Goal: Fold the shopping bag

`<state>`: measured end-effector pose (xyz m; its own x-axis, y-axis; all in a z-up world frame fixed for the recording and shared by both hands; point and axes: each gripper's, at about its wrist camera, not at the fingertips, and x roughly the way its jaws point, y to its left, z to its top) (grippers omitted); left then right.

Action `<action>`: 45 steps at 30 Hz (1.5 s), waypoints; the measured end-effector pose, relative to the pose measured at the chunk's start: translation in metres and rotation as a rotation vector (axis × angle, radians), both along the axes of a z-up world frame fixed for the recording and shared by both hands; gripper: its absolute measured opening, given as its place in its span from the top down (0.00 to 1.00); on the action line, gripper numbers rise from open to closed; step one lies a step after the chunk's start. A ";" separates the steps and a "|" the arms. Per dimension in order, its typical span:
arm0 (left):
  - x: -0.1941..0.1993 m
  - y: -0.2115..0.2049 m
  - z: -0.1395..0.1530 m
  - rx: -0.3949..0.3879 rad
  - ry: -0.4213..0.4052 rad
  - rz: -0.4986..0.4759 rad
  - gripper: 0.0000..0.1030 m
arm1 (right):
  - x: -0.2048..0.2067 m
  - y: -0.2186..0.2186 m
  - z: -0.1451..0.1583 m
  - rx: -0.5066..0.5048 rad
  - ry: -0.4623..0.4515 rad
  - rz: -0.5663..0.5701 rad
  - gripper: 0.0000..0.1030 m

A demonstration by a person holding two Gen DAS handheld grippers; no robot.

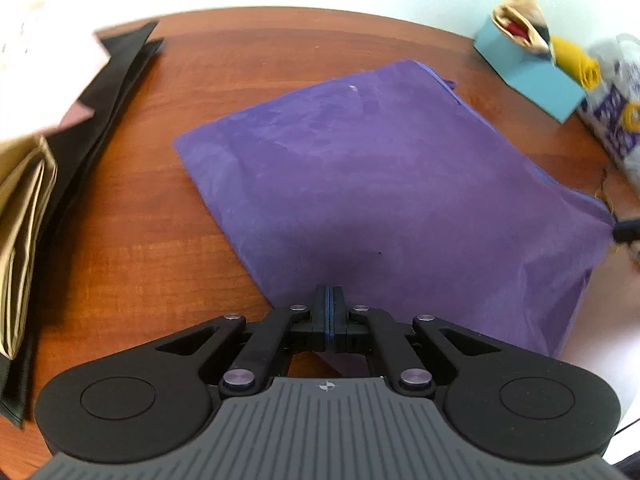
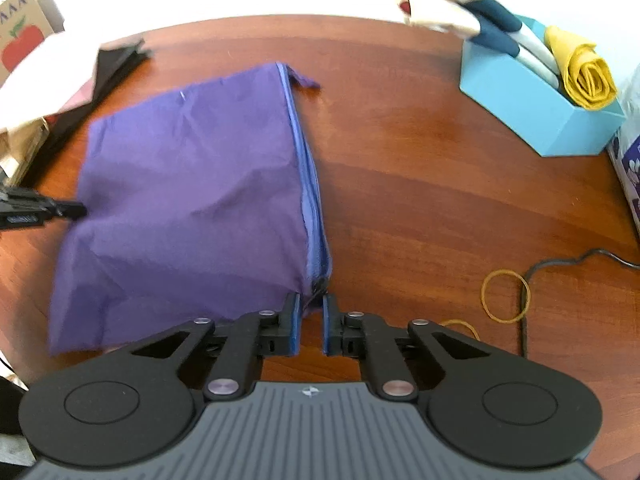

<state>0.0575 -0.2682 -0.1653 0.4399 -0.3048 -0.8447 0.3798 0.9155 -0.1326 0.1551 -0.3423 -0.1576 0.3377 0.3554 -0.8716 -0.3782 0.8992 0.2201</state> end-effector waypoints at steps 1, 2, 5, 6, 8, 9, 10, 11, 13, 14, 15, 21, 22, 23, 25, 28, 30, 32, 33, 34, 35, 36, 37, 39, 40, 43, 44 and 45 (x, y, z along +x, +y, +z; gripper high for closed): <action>-0.001 -0.001 0.000 0.007 -0.003 -0.001 0.98 | -0.001 -0.003 0.000 0.001 0.005 -0.010 1.00; -0.002 -0.002 0.001 0.011 -0.003 -0.003 0.97 | -0.003 -0.007 0.002 0.015 0.005 -0.016 1.00; -0.012 0.000 0.013 -0.044 -0.016 -0.032 0.87 | -0.008 -0.011 0.011 0.033 -0.011 -0.005 0.99; -0.016 0.000 0.017 -0.056 -0.026 -0.042 0.78 | -0.011 -0.011 0.014 0.038 -0.017 0.009 0.99; -0.033 0.001 0.033 -0.083 -0.059 -0.072 0.60 | -0.015 -0.009 0.018 0.031 -0.030 0.033 0.85; -0.037 0.002 0.037 -0.090 -0.062 -0.080 0.56 | -0.016 -0.008 0.019 0.032 -0.034 0.039 0.80; -0.044 0.002 0.040 -0.101 -0.050 -0.093 0.55 | -0.017 -0.007 0.019 0.034 -0.037 0.043 0.75; -0.053 0.001 0.043 -0.114 -0.035 -0.106 0.54 | -0.018 -0.007 0.019 0.037 -0.039 0.047 0.75; -0.069 0.001 0.048 -0.138 -0.007 -0.134 0.53 | -0.018 -0.005 0.018 0.042 -0.040 0.053 0.73; -0.074 0.001 0.049 -0.142 0.002 -0.142 0.53 | -0.017 -0.005 0.018 0.042 -0.039 0.054 0.73; -0.080 0.000 0.049 -0.148 0.013 -0.155 0.53 | -0.017 -0.003 0.017 0.044 -0.039 0.060 0.73; -0.109 -0.011 0.044 -0.157 0.084 -0.198 0.53 | -0.014 0.002 0.012 0.040 -0.042 0.095 0.69; -0.112 -0.013 0.043 -0.158 0.096 -0.197 0.53 | -0.014 0.003 0.012 0.037 -0.044 0.104 0.68; -0.115 -0.014 0.041 -0.162 0.107 -0.194 0.53 | -0.013 0.004 0.011 0.034 -0.047 0.111 0.68; -0.118 -0.017 0.038 -0.160 0.127 -0.179 0.53 | -0.012 0.006 0.010 0.029 -0.052 0.126 0.67; -0.122 -0.015 0.033 -0.188 0.149 -0.140 0.53 | -0.009 0.008 0.007 0.025 -0.058 0.137 0.67; -0.123 -0.011 0.031 -0.217 0.156 -0.114 0.53 | -0.006 0.008 0.005 0.026 -0.060 0.139 0.67; -0.122 -0.003 0.028 -0.269 0.173 -0.070 0.53 | -0.002 0.006 0.005 0.036 -0.057 0.128 0.67; -0.121 0.001 0.026 -0.300 0.187 -0.045 0.53 | 0.001 0.004 0.004 0.044 -0.051 0.119 0.67; -0.121 0.006 0.024 -0.332 0.201 -0.021 0.53 | 0.003 0.001 0.003 0.053 -0.045 0.109 0.67; -0.120 0.011 0.021 -0.363 0.218 0.006 0.53 | 0.006 -0.001 0.002 0.061 -0.038 0.099 0.67; -0.120 0.013 0.020 -0.378 0.228 0.023 0.53 | 0.009 -0.004 0.001 0.074 -0.024 0.085 0.67; -0.119 0.018 0.016 -0.407 0.244 0.054 0.53 | 0.013 -0.007 -0.002 0.089 -0.008 0.069 0.67; -0.119 0.025 0.010 -0.457 0.270 0.108 0.53 | 0.020 -0.012 -0.006 0.119 0.026 0.038 0.65; -0.119 0.028 0.006 -0.486 0.288 0.142 0.53 | 0.023 -0.015 -0.009 0.131 0.043 0.023 0.65; -0.116 0.034 -0.004 -0.543 0.324 0.211 0.53 | 0.031 -0.020 -0.018 0.175 0.095 -0.018 0.65; -0.115 0.034 -0.005 -0.548 0.329 0.217 0.53 | 0.033 -0.022 -0.021 0.197 0.114 -0.036 0.65; -0.113 0.034 -0.007 -0.562 0.341 0.226 0.53 | 0.036 -0.024 -0.025 0.219 0.132 -0.054 0.65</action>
